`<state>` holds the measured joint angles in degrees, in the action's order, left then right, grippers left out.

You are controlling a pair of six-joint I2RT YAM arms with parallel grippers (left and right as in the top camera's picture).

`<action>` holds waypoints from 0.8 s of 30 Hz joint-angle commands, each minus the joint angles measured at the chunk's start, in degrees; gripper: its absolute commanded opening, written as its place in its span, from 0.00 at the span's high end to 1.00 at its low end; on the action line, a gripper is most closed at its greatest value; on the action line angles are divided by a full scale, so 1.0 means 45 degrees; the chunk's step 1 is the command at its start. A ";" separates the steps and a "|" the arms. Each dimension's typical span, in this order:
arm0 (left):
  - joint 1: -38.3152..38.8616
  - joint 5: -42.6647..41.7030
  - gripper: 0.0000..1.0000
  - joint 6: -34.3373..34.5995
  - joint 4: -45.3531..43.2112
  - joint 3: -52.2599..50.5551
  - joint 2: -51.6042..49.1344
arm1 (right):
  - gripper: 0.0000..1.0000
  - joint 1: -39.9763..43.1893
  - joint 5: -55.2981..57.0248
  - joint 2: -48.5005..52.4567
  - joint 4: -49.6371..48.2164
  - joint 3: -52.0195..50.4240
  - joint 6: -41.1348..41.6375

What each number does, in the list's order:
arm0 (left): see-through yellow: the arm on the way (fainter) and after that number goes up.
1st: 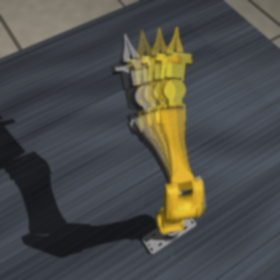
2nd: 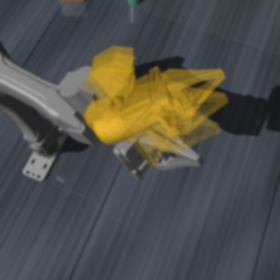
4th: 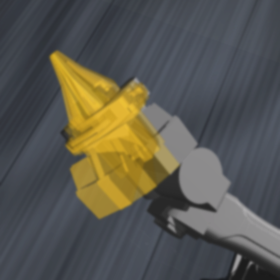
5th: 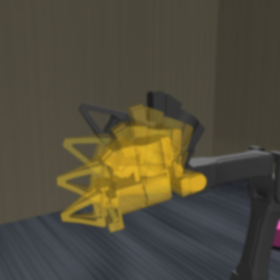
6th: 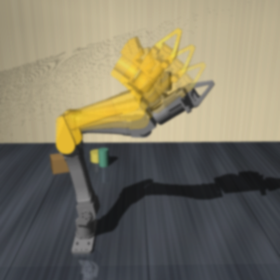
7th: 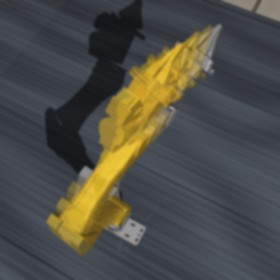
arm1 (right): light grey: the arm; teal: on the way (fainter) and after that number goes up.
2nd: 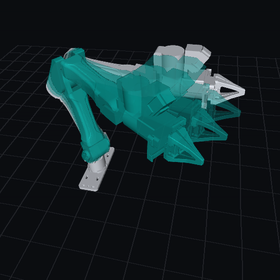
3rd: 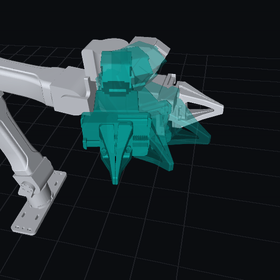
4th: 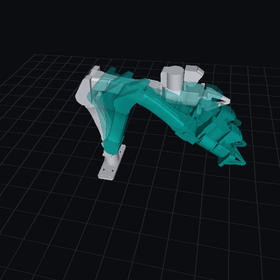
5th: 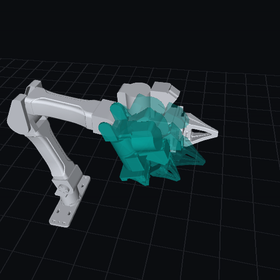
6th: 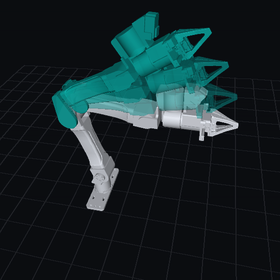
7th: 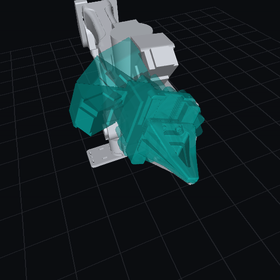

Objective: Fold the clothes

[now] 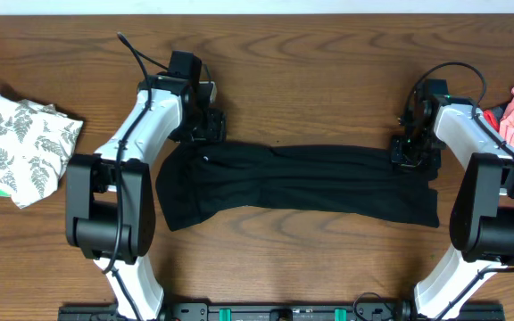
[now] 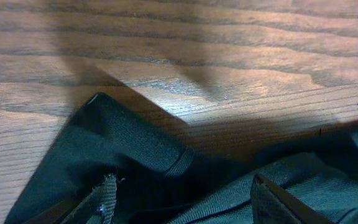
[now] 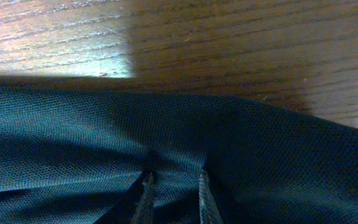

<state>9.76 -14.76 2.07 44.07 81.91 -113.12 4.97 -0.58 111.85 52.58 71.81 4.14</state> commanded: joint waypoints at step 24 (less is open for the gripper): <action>-0.0010 -0.2249 0.94 -0.0165 0.0486 -0.0063 0.0340 | 0.76 0.0189 0.0457 -0.0185 -0.0019 -0.0112 0.0214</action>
<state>9.76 -22.39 1.45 45.91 81.87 -115.20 4.97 -0.47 111.85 52.56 71.83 4.16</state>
